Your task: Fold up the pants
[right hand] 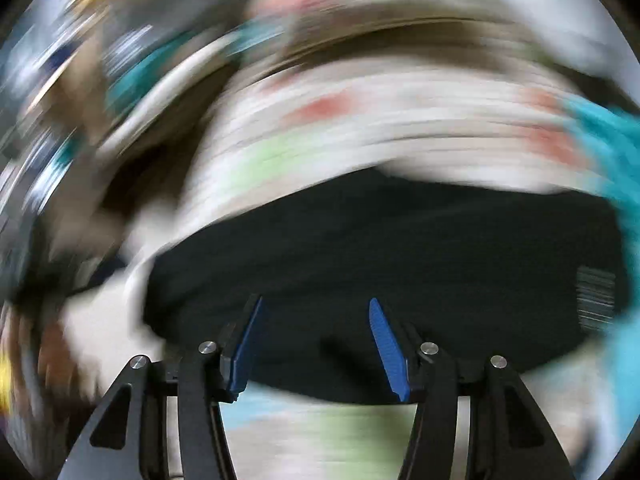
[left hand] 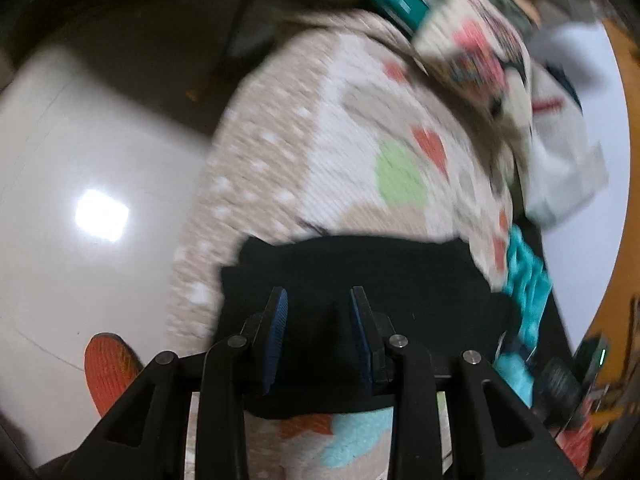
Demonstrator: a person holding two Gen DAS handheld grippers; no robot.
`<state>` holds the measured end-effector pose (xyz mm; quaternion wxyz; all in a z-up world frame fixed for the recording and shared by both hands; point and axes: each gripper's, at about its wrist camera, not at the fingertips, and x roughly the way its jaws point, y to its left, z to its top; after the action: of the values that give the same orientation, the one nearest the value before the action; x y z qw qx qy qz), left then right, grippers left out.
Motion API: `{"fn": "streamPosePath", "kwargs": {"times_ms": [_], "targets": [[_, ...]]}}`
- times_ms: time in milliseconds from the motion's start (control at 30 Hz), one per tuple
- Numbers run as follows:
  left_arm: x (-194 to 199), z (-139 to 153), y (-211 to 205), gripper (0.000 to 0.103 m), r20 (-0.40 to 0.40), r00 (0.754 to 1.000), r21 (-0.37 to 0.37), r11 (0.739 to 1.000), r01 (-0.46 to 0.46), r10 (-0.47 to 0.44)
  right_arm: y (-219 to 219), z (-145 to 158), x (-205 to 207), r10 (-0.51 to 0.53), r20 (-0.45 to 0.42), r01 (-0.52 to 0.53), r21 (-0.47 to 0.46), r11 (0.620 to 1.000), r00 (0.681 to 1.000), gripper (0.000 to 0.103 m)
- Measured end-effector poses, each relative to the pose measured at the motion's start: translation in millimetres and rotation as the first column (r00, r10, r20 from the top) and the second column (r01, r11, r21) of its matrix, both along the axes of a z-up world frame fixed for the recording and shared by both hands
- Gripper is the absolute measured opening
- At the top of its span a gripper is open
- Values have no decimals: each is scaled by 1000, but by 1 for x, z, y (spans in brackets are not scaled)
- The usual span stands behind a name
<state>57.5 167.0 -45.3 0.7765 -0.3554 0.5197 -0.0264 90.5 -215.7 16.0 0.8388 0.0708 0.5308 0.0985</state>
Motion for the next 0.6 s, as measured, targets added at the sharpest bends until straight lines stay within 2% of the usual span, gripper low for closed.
{"fn": "streamPosePath", "kwargs": {"times_ms": [33, 67, 133, 167, 233, 267, 433, 500, 533, 600], "targets": [[4, -1, -10, 29, -3, 1000, 7, 1000, 27, -27, -40, 4, 7, -135, -14, 136, 19, 991, 991, 59], [6, -1, -16, 30, -5, 999, 11, 999, 47, -47, -80, 4, 11, -258, -41, 260, 60, 964, 965, 60], [9, -2, -24, 29, -5, 998, 19, 998, 63, -63, -133, 1, 10, -406, -92, 415, 123, 901, 909, 60], [10, -2, -26, 30, -7, 998, 26, 998, 65, -65, -147, 0, 10, -445, -109, 457, 138, 879, 889, 60], [11, -4, -25, 29, -12, 998, 27, 998, 60, -60, -163, -6, 7, -502, -128, 516, 146, 844, 856, 60], [12, -5, -25, 29, -16, 998, 23, 998, 56, -56, -165, -9, 7, -509, -132, 525, 140, 840, 850, 60], [10, -9, -14, 30, -30, 999, 3, 1000, 22, -22, -151, -32, 27, -519, -113, 523, 4, 852, 847, 62], [9, -8, -11, 29, -27, 1000, 1, 1000, 13, -13, -161, -40, 30, -525, -92, 523, -49, 851, 846, 66], [9, -7, -10, 30, -26, 1000, 0, 1000, 9, -9, -158, -42, 34, -522, -84, 519, -54, 853, 849, 63], [9, -7, -7, 30, -26, 1000, -4, 1000, 1, -2, -157, -36, 32, -500, -75, 499, -41, 866, 863, 14]]}}
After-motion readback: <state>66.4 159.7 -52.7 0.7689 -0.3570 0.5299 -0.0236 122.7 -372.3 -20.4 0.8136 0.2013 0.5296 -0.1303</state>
